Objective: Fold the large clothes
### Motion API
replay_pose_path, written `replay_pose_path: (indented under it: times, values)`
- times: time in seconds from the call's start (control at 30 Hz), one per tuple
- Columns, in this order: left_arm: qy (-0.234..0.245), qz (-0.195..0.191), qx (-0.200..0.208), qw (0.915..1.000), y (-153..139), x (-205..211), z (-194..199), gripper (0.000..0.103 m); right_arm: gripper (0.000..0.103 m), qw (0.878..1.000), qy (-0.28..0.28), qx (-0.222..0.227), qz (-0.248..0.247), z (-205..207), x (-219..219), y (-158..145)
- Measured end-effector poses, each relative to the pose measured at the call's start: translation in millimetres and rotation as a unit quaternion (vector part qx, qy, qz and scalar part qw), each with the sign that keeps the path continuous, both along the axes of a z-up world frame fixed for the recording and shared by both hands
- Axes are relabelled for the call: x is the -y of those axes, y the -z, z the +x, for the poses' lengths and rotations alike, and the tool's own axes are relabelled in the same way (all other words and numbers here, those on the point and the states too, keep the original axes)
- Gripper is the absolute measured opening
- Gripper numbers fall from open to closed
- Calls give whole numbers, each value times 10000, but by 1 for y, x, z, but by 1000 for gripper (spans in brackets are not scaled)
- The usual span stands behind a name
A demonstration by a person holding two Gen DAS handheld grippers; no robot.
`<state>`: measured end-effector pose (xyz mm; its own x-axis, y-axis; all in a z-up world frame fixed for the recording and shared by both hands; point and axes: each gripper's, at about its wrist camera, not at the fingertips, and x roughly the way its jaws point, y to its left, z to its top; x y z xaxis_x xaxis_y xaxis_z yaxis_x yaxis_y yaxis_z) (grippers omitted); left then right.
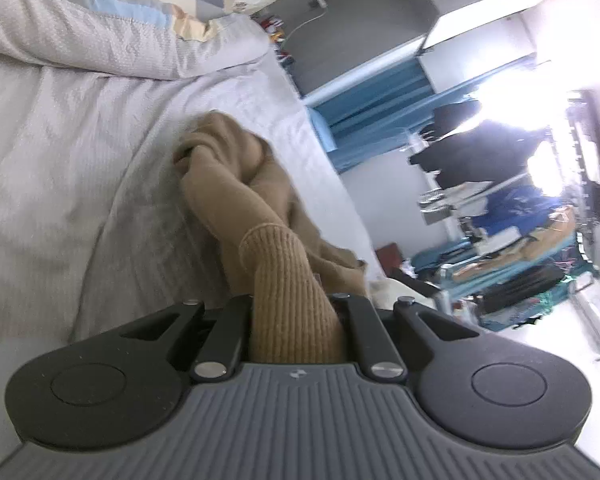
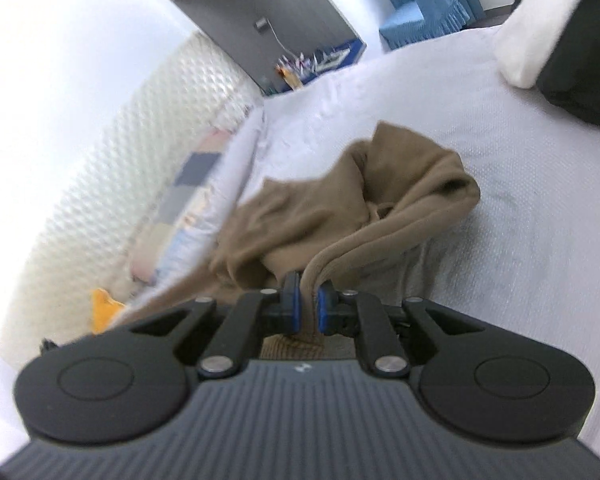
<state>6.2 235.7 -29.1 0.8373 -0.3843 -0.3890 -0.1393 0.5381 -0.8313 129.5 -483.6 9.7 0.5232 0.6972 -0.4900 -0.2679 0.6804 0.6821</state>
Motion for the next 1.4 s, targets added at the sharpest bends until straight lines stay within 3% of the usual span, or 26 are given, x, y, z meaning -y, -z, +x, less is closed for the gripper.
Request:
replay_pose_path:
  times: [0.17,0.27,0.33,0.57,0.7,0.83,1.07,1.23,1.4]
  values:
    - [-67,-264,128,9995,3,12,-56,9,12,9988,253,-63,422,-37,19,3]
    - [-2,-42,60,10000,6,21,-58,10,12,9973,414,-214,571,-40,15,18]
    - [-31,-128,137,9998,8,21,-47,10,12,9965,489,-264,631,-29,11,27]
    - [-218,-29,624,9978,-19,16,42,11,12,9876,1033,-254,1158,34,5,34]
    - [-523,208,656,9963,-27,16,114,12,12,9788,1494,-359,1356,83,-7,41]
    - [-863,181,485,9949,-6,14,181,12,12,9687,1958,-674,1367,138,-24,62]
    - [-1035,121,71,9945,62,3,276,12,13,9505,2560,-1162,1323,203,-52,119]
    - [-877,353,-48,9955,102,-8,313,13,13,9534,2629,-1093,995,231,-72,142]
    - [-858,213,-367,9954,138,-19,350,14,13,9606,2540,-932,639,258,-85,159]
